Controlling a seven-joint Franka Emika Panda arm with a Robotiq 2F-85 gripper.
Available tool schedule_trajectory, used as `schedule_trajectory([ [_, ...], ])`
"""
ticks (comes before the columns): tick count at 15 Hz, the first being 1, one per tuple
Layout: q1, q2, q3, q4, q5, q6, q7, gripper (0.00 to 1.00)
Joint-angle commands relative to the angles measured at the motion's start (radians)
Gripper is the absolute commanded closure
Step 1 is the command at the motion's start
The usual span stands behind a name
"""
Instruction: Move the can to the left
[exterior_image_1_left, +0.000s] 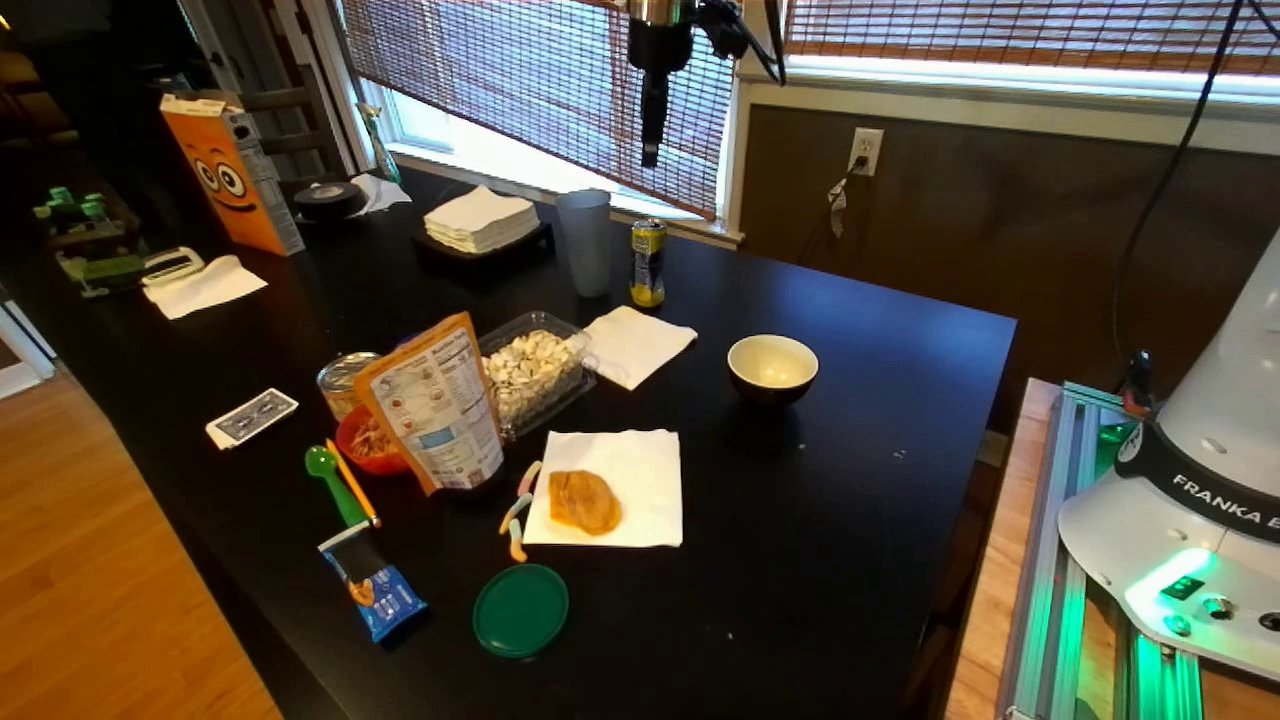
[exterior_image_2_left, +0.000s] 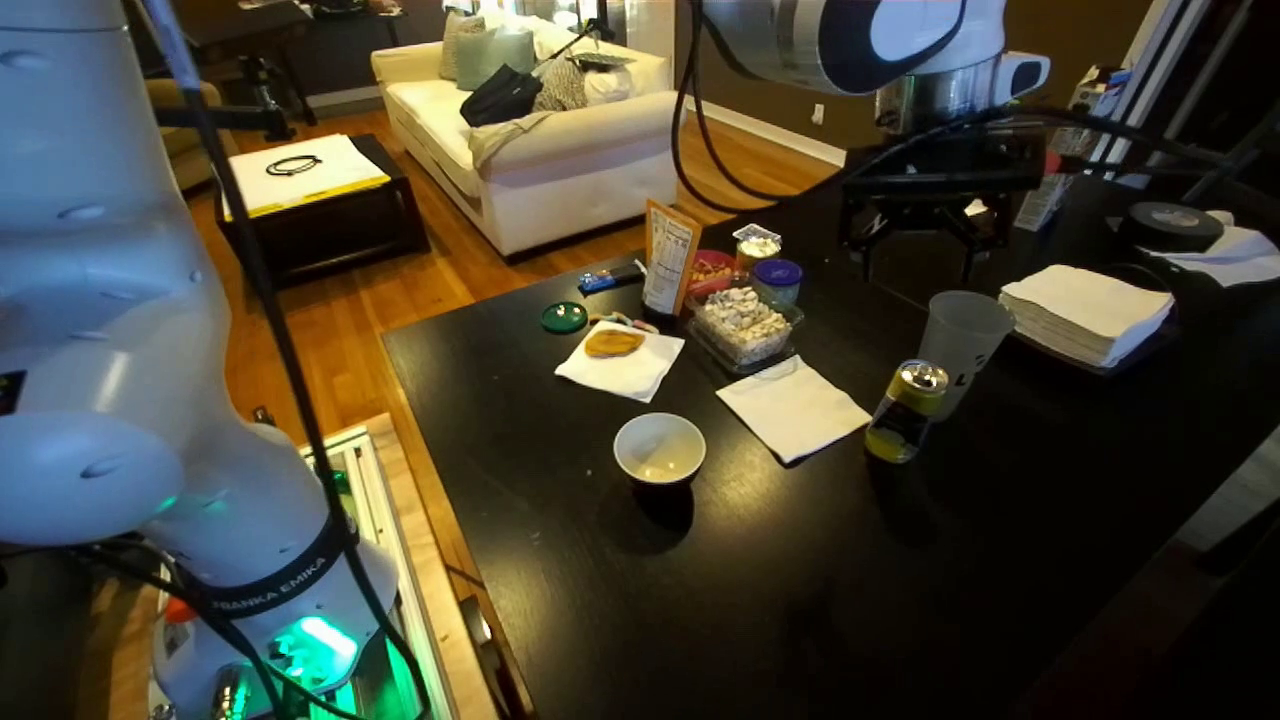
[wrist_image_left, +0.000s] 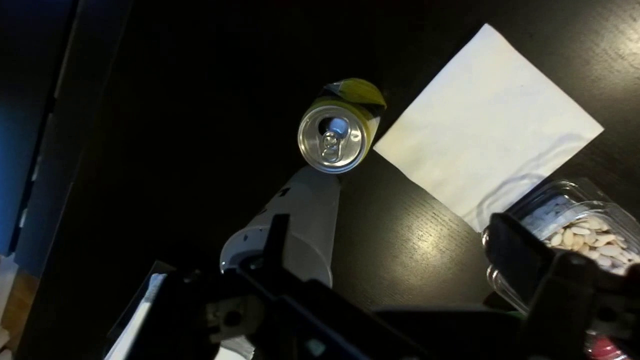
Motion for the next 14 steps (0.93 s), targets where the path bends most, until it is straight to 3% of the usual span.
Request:
schedule_trajectory([
  [1,-0.049,0.091,0.04,0.074,0.046,0.0,-0.061,0.0],
  [2,-0.042,0.042,0.036,0.027,0.015,-0.003,-0.03,0.0],
  [7,-0.049,0.09,0.041,0.06,0.012,-0.018,-0.019,0.0],
  [14,-0.027,0.249,0.026,0.186,-0.046,-0.03,0.141,0.0],
])
